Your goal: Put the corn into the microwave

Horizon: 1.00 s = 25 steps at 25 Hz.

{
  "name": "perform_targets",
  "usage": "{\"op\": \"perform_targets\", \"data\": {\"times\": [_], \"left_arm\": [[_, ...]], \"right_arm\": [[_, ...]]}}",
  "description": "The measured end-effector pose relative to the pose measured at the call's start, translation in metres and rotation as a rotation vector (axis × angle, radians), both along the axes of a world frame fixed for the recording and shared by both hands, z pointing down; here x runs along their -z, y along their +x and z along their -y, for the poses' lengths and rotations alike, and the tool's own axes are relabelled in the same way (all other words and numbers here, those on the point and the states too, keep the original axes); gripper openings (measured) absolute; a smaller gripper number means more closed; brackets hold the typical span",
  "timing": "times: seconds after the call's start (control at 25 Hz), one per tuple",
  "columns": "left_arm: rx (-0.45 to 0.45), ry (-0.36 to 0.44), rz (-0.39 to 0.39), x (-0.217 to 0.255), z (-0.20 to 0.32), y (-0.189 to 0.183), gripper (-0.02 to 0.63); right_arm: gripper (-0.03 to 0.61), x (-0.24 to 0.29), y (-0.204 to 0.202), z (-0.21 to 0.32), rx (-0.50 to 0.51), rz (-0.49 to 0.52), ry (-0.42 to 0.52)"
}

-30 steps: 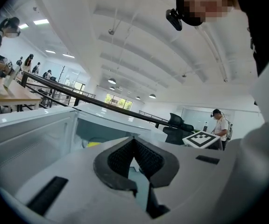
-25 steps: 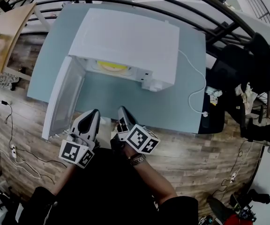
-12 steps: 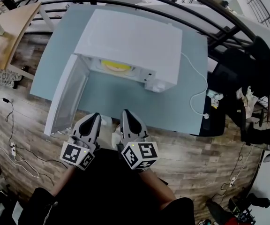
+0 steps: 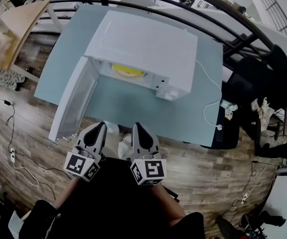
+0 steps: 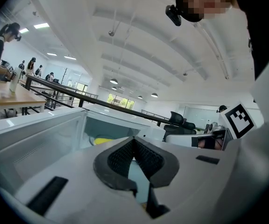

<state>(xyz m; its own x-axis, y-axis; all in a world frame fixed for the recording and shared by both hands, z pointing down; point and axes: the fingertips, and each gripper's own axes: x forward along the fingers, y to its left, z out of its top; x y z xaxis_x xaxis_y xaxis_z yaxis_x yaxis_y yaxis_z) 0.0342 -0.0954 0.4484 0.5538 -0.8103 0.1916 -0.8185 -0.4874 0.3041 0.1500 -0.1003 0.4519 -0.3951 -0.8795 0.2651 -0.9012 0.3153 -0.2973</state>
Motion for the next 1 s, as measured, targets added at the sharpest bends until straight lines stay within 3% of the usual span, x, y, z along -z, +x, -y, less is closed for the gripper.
{"op": "perform_targets", "data": {"times": [1.0], "left_arm": [[0.032, -0.018, 0.008, -0.006, -0.013, -0.005, 0.003]], "right_arm": [[0.009, -0.005, -0.008, -0.013, 0.057, 0.022, 0.0]]}}
